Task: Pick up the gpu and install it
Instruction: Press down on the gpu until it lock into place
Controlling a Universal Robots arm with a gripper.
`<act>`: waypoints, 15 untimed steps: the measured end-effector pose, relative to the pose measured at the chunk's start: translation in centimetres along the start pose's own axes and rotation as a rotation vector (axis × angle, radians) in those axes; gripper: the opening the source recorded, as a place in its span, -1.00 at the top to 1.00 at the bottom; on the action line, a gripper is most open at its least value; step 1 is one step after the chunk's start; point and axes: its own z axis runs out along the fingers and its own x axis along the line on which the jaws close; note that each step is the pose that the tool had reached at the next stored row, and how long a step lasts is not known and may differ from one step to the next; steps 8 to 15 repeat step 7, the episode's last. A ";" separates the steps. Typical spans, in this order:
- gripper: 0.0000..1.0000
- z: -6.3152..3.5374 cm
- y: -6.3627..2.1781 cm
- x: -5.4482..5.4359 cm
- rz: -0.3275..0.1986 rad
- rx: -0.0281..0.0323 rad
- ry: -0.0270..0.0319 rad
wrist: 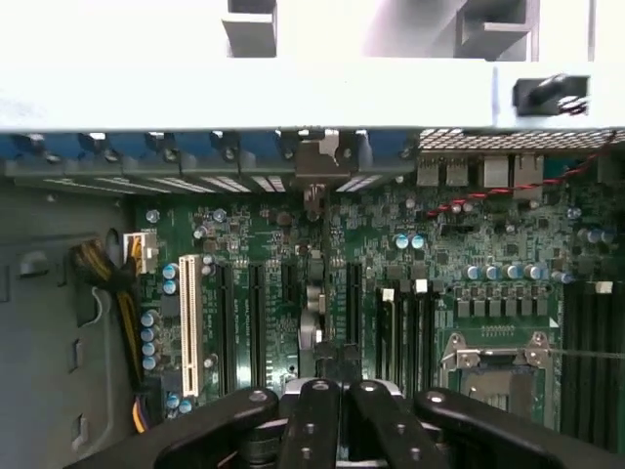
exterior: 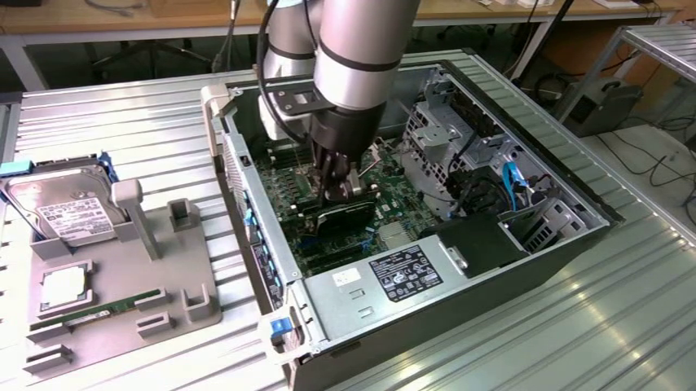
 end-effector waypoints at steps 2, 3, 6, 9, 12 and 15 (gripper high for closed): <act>0.79 -0.30 0.00 0.0 0.000 0.0000 0.0000; 0.79 -0.31 0.00 0.0 0.000 0.0000 0.0000; 0.79 -0.31 0.00 0.0 0.000 0.0000 0.0001; 0.79 -0.31 0.00 0.0 0.000 0.0000 0.0001; 0.79 -0.31 0.00 0.0 0.000 0.0000 0.0001; 0.79 -0.31 0.00 0.0 0.000 0.0000 0.0001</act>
